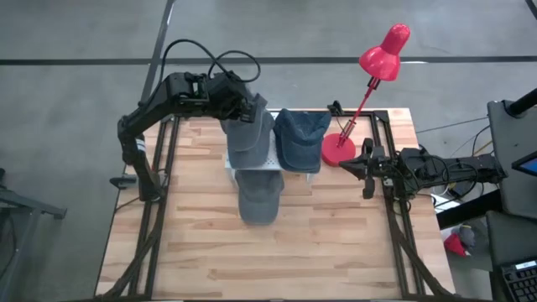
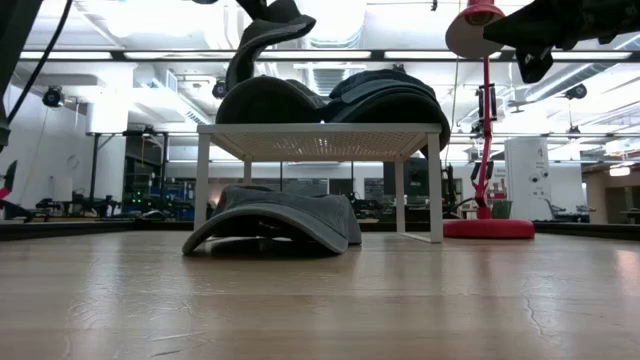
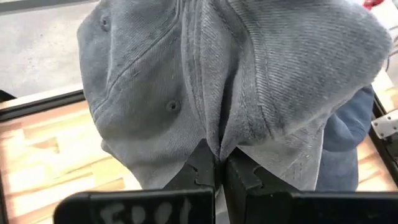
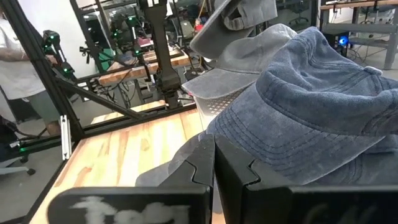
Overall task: Pick & Place hat
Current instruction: Stack the bottom gray cap on top of the gray cap on the shelf
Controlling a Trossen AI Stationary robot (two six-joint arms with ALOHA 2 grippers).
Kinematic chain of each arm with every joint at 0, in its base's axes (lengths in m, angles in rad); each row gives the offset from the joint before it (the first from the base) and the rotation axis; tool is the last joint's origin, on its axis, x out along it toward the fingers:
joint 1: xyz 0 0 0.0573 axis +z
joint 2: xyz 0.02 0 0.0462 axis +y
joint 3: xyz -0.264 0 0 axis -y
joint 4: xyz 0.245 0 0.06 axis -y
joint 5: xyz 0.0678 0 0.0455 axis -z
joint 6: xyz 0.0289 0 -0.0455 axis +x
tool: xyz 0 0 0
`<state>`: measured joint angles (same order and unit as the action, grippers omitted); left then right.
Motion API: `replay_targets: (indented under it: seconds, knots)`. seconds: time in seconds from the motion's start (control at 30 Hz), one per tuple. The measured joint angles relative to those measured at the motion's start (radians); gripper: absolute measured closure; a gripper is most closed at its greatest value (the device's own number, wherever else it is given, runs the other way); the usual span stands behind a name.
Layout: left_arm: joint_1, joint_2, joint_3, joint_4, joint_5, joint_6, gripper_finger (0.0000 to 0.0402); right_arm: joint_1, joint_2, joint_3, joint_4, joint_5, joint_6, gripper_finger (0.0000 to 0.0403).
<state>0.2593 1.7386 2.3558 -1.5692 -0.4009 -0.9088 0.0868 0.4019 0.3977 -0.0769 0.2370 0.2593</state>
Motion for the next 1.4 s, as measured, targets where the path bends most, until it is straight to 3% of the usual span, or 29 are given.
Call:
replay_targets:
  seconds: [0.33,0.8,1.4]
  knots:
    - [0.041,0.005,0.000,-0.002,0.018,0.018,0.0397,0.000,0.000,0.000,-0.004,0.000,0.007,0.0394]
    - [0.043,-0.146,0.002,-0.002,-0.058,0.017,0.0397,0.000,0.001,0.000,-0.024,0.000,0.010,0.0394]
    - [0.043,0.073,-0.005,-0.002,0.010,0.012,0.0397,0.000,0.001,0.000,-0.022,0.001,0.029,0.0394]
